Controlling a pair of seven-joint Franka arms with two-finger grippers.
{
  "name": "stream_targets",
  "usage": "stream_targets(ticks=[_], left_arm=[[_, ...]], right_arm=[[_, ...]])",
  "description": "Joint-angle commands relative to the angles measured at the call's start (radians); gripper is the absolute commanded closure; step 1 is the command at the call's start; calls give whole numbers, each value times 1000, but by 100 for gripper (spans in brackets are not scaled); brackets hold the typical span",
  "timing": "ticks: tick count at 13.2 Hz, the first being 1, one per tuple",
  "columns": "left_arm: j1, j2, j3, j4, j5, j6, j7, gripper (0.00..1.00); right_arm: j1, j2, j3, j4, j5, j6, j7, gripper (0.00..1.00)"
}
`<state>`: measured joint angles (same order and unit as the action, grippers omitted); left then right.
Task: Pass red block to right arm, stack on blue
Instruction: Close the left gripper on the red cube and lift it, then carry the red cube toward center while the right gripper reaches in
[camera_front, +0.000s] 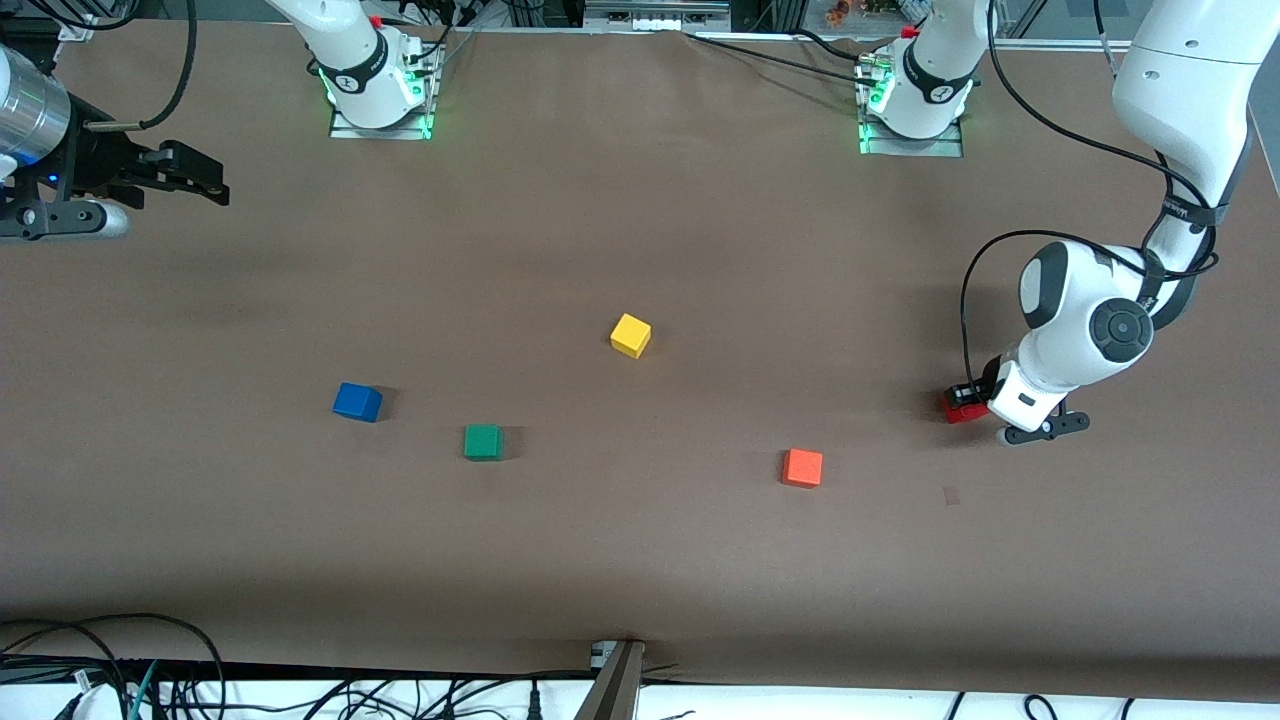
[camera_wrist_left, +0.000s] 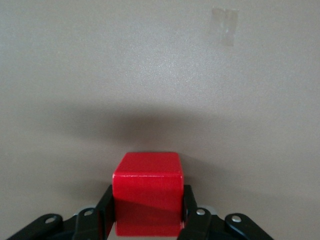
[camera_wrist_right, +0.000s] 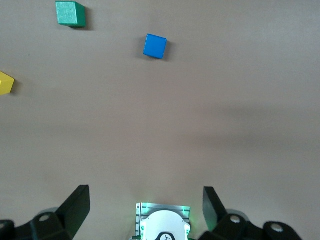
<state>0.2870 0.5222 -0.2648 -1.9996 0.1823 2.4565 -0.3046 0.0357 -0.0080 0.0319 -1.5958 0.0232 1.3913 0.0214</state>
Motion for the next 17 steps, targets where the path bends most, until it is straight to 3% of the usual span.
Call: stream_targets(ticks=[1, 3, 10, 13, 16, 17], left_arm=[[8, -14, -8, 25, 28, -20, 96, 100], [1, -41, -11, 63, 28, -107, 145, 100], [9, -160, -111, 304, -44, -607, 379, 100], [12, -183, -122, 413, -211, -749, 589, 100], [14, -217, -105, 410, -398, -751, 746, 100], [12, -218, -100, 410, -470, -751, 799, 100]], right_arm=[[0, 2, 3, 19, -9, -28, 3, 0], [0, 2, 3, 19, -6, -31, -1, 0], [0, 5, 2, 17, 15, -80, -3, 0], [-2, 19, 2, 16, 92, -101, -11, 0], [1, 32, 5, 16, 156, -101, -11, 0], [-3, 57, 3, 19, 238, -100, -8, 0]])
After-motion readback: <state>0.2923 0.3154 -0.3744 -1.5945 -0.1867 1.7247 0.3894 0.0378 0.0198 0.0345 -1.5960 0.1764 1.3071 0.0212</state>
